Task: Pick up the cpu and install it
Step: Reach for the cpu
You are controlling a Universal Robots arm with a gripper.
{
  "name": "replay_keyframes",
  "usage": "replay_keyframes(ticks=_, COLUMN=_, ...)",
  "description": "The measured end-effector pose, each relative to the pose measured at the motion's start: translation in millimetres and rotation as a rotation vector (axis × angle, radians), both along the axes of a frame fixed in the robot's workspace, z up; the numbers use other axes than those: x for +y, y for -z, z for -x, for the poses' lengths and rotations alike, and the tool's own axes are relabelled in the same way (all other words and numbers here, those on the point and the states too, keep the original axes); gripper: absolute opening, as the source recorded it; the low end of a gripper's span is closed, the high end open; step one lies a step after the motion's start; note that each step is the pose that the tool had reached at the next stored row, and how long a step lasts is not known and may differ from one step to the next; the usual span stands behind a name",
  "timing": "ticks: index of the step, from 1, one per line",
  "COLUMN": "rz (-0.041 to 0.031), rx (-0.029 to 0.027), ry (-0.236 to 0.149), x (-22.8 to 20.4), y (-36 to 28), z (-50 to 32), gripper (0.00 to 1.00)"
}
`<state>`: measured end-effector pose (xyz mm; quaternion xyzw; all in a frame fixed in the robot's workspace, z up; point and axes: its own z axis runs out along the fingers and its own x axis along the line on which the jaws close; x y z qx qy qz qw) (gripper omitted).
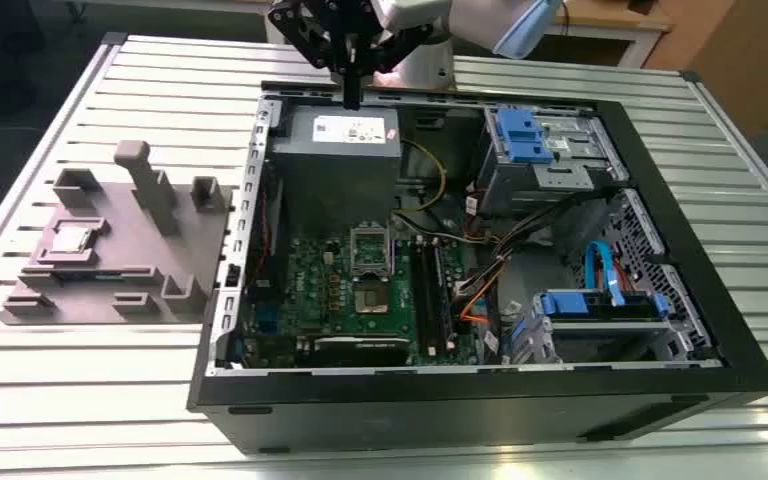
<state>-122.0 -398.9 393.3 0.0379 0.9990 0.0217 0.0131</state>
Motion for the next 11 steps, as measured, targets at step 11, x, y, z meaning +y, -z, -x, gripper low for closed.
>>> replay_keyframes(ticks=11, rz=0.0, rx=0.0, ry=0.0, x=0.0, y=0.0, z=2.5, gripper=0.1)
